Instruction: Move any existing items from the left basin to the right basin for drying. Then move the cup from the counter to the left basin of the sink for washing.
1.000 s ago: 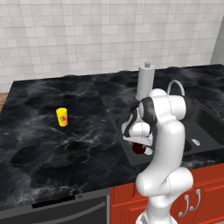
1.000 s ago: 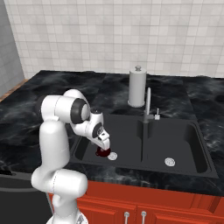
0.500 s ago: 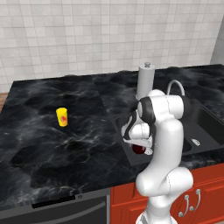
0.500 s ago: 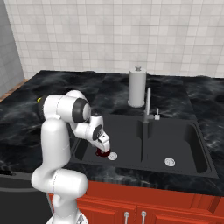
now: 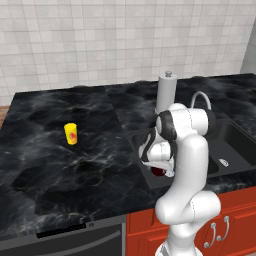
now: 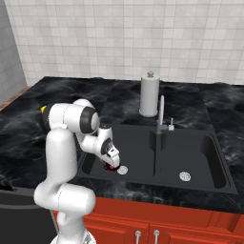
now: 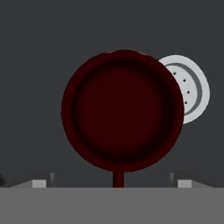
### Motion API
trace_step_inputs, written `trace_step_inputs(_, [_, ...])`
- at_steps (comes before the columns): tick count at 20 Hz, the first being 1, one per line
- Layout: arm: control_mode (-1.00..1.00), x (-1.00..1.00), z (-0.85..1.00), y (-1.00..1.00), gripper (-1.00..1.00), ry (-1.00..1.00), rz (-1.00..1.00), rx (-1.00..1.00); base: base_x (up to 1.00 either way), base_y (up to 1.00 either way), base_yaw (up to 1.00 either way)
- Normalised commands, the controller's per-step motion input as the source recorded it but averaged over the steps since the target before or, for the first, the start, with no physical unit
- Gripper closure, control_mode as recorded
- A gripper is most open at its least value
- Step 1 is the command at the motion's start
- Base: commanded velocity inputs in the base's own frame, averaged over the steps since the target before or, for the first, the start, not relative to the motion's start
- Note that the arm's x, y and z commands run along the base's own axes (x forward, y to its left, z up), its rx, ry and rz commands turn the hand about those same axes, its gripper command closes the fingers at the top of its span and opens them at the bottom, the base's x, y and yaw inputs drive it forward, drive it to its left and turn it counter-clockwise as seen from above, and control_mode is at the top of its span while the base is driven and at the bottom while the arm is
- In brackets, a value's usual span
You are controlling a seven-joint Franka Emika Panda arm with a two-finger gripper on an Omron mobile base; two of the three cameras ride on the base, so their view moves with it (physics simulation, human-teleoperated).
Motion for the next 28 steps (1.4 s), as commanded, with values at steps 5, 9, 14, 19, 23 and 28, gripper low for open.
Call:
trace_step_inputs(5, [-1.00,-0.01,-0.05,0.00,-1.00,0.00,0.00,0.00,0.00,0.00,0.00])
trace_step_inputs(9, [-1.00,0.00,-0.08,0.00,-1.00,0.00,0.00,0.00,0.00,0.00,0.00])
trace_step_inputs(14, [-1.00,0.00,-0.11,0.01,-1.00,0.00,0.00,0.00,0.00,0.00,0.00])
trace_step_inputs(19, [-1.00,0.00,-0.13,0.03,-1.00,0.00,0.00,0.00,0.00,0.00,0.00])
trace_step_inputs(23, [-1.00,0.00,-0.14,0.08,1.00,0.00,0.00,0.00,0.00,0.00,0.00])
trace_step_inputs(28, [-1.00,0.00,-0.10,0.10,1.00,0.01,0.00,0.00,0.00,0.00,0.00])
